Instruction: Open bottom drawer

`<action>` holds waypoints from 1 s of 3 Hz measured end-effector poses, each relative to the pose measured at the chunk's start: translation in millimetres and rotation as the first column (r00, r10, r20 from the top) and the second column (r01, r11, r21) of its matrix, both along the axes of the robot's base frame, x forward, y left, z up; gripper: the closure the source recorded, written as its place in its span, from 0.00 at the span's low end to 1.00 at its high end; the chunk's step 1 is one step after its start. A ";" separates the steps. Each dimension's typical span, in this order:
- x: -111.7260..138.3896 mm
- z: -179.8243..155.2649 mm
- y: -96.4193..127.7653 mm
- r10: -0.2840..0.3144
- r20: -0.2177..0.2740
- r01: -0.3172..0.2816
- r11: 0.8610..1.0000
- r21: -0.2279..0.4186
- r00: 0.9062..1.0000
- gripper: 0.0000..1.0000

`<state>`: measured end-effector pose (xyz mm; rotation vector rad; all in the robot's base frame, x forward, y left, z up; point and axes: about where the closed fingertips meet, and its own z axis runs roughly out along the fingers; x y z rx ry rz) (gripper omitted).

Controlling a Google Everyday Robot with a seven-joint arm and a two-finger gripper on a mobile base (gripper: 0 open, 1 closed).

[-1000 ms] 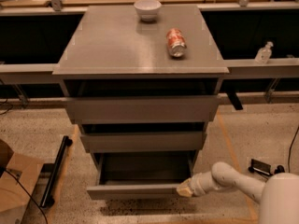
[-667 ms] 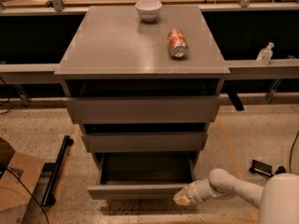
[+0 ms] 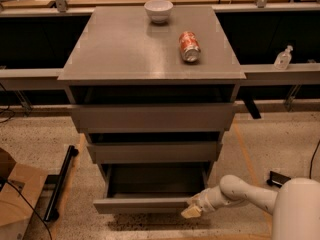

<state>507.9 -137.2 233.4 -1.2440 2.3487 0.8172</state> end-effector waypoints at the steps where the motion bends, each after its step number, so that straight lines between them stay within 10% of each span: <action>1: 7.5 24.9 0.1 -0.007 0.030 0.008 0.999 -0.050 1.000 0.00; 3: 13.1 50.3 10.8 0.026 0.086 -0.018 0.995 -0.096 0.996 0.00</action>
Offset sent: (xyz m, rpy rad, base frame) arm 0.0139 0.0113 0.0893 -0.1373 -0.1513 0.0124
